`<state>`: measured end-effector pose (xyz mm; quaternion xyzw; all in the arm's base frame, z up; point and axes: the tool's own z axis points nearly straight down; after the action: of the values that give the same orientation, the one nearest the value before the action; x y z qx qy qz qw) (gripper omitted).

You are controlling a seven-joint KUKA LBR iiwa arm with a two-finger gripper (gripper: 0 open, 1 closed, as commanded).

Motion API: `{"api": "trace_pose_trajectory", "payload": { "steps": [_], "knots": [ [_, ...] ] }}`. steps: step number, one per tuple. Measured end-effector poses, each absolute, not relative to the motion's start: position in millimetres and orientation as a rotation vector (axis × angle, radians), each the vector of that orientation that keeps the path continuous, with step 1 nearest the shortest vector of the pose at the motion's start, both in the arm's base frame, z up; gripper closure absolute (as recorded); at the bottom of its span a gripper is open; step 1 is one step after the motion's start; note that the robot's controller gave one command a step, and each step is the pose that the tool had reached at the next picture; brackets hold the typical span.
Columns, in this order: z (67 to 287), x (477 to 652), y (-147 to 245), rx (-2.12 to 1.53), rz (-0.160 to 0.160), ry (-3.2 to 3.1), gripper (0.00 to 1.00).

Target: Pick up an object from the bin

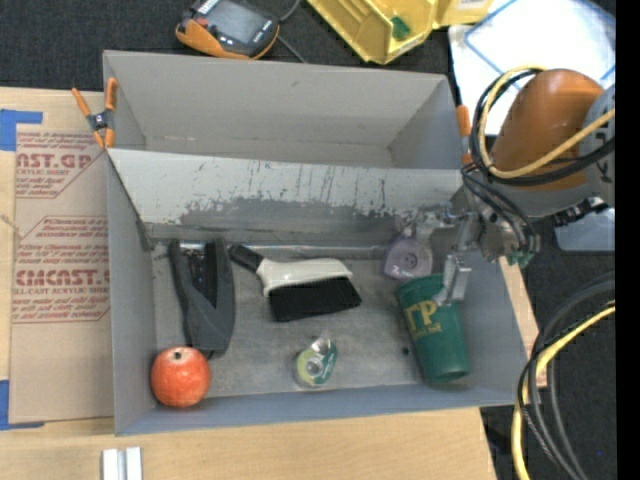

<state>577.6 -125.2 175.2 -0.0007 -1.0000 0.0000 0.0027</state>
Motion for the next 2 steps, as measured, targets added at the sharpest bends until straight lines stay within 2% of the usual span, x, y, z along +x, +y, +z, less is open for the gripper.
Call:
{"api": "trace_pose_trajectory", "payload": {
  "steps": [1,2],
  "knots": [
    [180.2,579.4,-124.6,0.000,0.002,-3.144,0.00],
    [79.3,579.3,-142.9,-0.673,-0.035,-3.065,0.00]
  ]
}}
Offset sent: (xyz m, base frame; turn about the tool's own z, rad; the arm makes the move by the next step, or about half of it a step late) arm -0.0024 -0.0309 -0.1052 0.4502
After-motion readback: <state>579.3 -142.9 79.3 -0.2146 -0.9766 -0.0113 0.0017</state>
